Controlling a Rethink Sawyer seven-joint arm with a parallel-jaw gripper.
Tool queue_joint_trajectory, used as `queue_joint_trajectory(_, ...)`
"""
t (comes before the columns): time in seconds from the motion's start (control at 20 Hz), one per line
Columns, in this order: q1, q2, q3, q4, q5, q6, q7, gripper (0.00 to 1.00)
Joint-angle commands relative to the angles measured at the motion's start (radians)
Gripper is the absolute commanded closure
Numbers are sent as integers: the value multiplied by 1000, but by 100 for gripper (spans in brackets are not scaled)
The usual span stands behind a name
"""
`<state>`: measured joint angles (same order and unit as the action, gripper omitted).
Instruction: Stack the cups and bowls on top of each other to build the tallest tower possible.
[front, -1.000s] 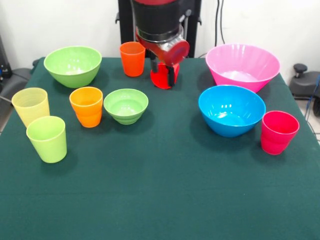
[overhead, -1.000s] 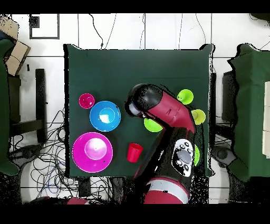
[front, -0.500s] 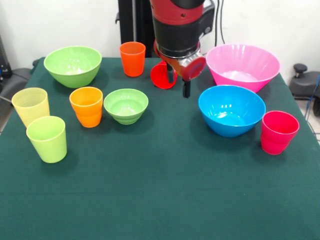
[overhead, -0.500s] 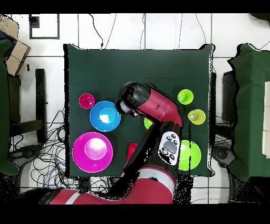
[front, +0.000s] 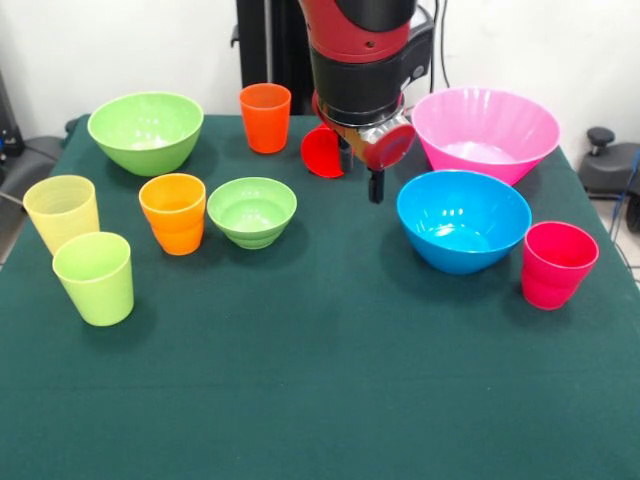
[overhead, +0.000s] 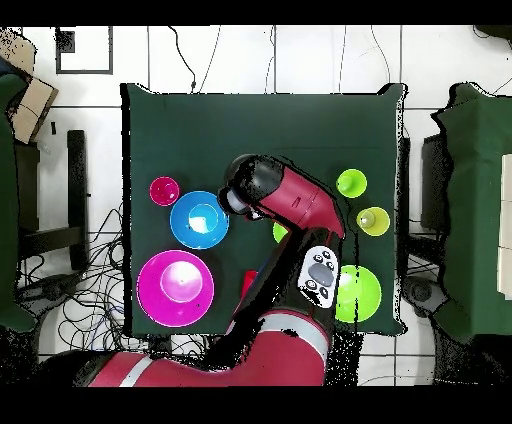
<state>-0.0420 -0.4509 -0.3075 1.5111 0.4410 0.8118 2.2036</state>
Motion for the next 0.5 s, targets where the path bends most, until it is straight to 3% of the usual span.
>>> queue_joint_trajectory(0.05, 8, 19, 77, -19, 30, -73, 193, 0)
queue_joint_trajectory(0.25, 13, 17, 86, -14, 42, -82, 193, 0)
queue_joint_trajectory(0.5, -3, -1, 139, 7, 34, -128, 96, 0)
